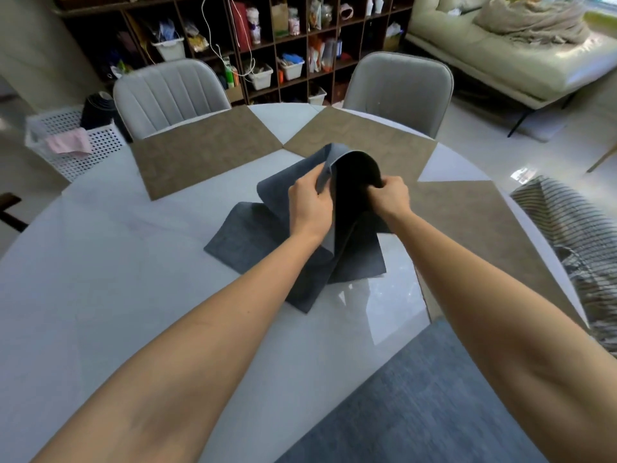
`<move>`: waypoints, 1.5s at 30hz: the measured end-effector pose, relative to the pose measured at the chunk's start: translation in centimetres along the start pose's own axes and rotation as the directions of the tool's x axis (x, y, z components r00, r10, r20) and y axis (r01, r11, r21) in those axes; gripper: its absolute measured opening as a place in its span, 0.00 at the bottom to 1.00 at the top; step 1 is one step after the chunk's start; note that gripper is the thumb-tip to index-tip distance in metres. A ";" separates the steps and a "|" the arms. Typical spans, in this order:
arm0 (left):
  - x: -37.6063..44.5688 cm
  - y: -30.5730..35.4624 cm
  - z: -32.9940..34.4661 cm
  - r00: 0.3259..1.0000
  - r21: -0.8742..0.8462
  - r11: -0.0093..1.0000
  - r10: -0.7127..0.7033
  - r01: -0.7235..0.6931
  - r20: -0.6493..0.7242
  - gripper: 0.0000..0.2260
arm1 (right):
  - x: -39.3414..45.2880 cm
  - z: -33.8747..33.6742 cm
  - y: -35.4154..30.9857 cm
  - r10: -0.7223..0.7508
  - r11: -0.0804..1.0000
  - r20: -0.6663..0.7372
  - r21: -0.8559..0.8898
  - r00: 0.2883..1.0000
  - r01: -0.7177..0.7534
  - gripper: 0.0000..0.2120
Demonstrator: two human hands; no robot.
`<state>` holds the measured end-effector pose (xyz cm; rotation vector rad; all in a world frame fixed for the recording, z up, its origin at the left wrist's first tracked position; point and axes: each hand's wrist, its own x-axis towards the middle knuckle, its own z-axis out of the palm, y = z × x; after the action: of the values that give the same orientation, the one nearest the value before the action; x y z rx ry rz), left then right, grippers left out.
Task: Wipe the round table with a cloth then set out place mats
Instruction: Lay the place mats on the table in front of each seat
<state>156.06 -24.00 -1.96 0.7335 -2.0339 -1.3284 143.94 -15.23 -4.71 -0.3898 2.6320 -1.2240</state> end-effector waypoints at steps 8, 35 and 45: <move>0.0 3.3 -3.5 0.949 0.088 0.955 0.292 -0.282 -0.117 0.17 | -3.2 -2.3 -5.0 -0.371 0.928 -0.443 -0.134 0.816 0.349 0.15; -32.1 -20.2 -38.7 0.605 0.641 -0.008 -0.344 -0.767 0.719 0.26 | -52.1 21.1 1.8 -0.151 0.470 0.584 -0.668 0.798 0.577 0.16; -32.1 -20.6 -37.8 0.655 0.743 0.122 -0.394 -0.658 0.644 0.23 | -53.5 22.3 1.0 -0.078 0.576 0.527 -0.669 0.846 0.470 0.20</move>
<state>207.83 -30.74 -14.59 0.3324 -3.6061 0.3947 200.86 -13.19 -15.29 -1.1264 2.5602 0.1204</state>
